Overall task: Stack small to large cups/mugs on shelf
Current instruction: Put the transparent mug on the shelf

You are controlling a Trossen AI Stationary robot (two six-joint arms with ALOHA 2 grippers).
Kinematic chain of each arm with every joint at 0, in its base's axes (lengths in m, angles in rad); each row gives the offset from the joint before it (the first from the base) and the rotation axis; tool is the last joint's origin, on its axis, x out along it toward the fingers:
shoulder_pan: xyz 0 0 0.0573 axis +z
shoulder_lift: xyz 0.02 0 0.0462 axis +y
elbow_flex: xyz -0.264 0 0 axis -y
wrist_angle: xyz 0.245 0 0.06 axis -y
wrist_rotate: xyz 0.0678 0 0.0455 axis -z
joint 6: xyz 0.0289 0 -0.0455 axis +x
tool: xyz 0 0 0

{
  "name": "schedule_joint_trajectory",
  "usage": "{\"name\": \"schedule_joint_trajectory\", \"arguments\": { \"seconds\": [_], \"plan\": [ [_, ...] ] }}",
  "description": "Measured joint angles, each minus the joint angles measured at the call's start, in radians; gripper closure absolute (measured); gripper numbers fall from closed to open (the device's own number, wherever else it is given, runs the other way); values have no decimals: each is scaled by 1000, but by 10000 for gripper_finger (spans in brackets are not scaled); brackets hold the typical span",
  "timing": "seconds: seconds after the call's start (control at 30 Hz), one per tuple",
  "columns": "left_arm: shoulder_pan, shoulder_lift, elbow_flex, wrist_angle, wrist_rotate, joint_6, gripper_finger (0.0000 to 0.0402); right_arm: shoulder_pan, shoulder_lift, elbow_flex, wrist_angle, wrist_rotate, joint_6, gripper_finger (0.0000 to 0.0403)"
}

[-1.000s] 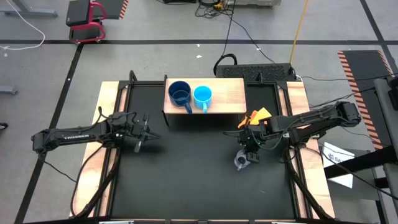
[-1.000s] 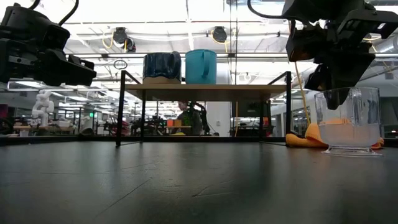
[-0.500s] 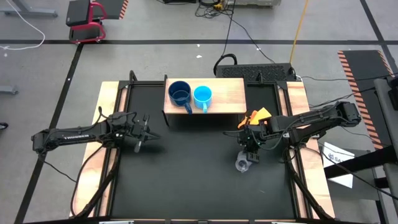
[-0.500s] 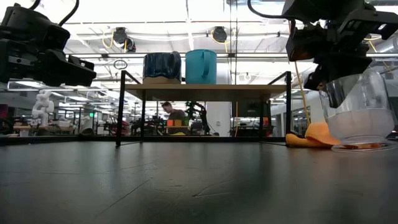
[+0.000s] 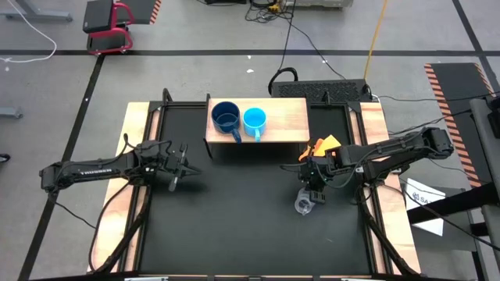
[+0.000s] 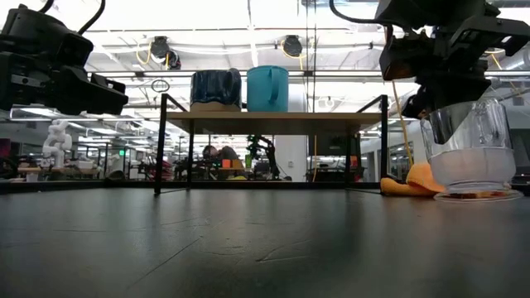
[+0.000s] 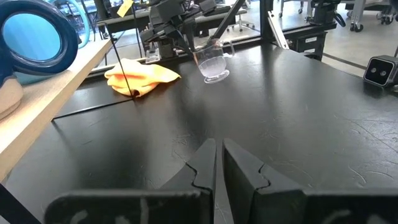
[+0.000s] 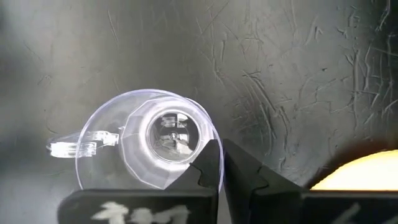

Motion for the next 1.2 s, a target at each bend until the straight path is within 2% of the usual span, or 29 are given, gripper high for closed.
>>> {"name": "schedule_joint_trajectory", "arguments": {
  "seconds": [0.33, 0.6, 1.03, 1.2],
  "plan": [
    [0, 0, 0, 0, 0, -2, 371, 0, 0, 95, -65, 2, -35, 402],
    [0, 0, 0, 0, 0, -2, 371, 0, -15, 152, -106, 48, -86, 402],
    [0, 0, 0, 2, 0, -1, 371, 0, -223, 154, -135, 149, -104, 403],
    [0, 0, 0, 1, 0, -1, 371, 0, -290, 154, -167, 155, -105, 403]
  ]
}}
